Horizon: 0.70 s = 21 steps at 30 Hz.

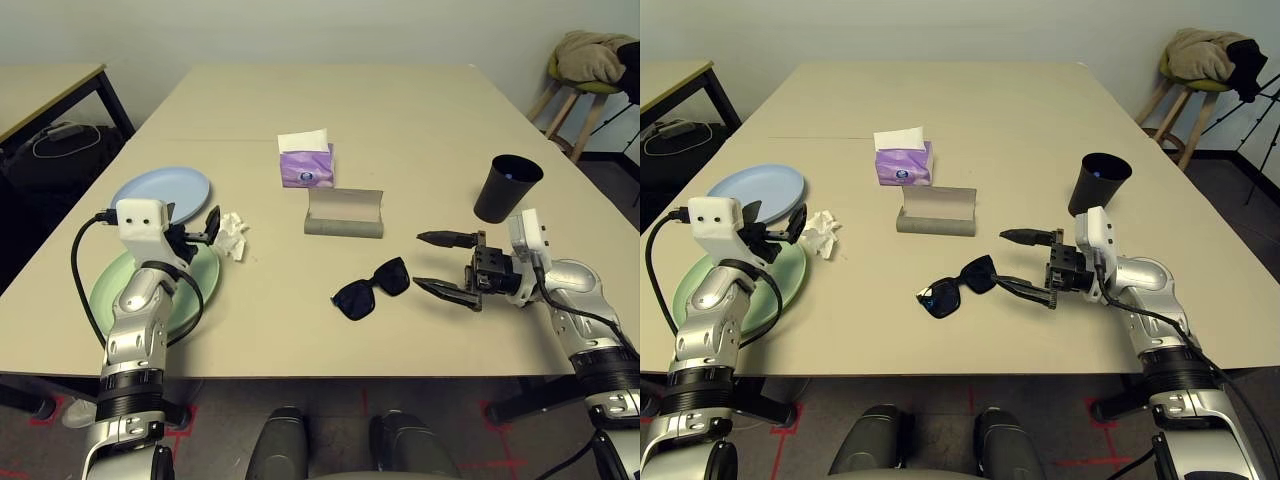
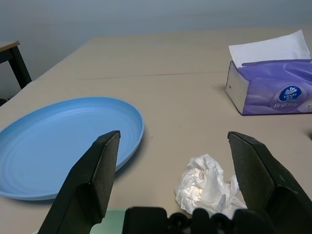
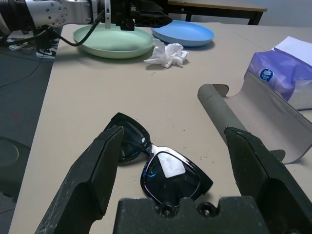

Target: Organize and tidy the items on the table.

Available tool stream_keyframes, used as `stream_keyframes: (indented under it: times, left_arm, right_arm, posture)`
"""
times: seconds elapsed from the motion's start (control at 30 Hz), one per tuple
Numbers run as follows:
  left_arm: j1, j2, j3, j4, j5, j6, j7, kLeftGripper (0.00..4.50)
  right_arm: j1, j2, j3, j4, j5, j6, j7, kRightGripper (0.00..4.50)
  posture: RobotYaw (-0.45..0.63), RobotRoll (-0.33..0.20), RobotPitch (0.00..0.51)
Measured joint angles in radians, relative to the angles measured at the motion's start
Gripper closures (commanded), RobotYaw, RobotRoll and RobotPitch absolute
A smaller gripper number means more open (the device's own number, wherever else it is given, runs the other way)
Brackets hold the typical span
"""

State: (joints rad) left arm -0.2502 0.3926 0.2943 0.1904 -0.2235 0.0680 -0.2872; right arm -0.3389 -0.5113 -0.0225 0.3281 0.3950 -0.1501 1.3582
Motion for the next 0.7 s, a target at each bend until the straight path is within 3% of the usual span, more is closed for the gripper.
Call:
stream_keyframes:
  times: [0.2,0.4,0.7]
  left_arm:
    - [0.001,0.000,0.000,-0.035,-0.021,0.056,-0.002,0.00]
    - [-0.009,0.017,0.002,-0.100,-0.061,0.218,-0.007,0.00]
    - [-0.112,0.141,0.049,-0.143,-0.082,0.544,0.051,0.00]
  right_arm:
    - [-0.014,0.009,0.012,-0.001,0.000,0.011,0.000,0.02]
    - [-0.034,0.016,0.013,-0.004,0.000,0.030,-0.009,0.02]
    - [-0.034,0.022,0.014,-0.015,-0.001,0.043,-0.017,0.02]
  posture:
    - [0.22,0.000,0.052]
    - [0.22,0.000,0.056]
    - [0.23,0.000,0.060]
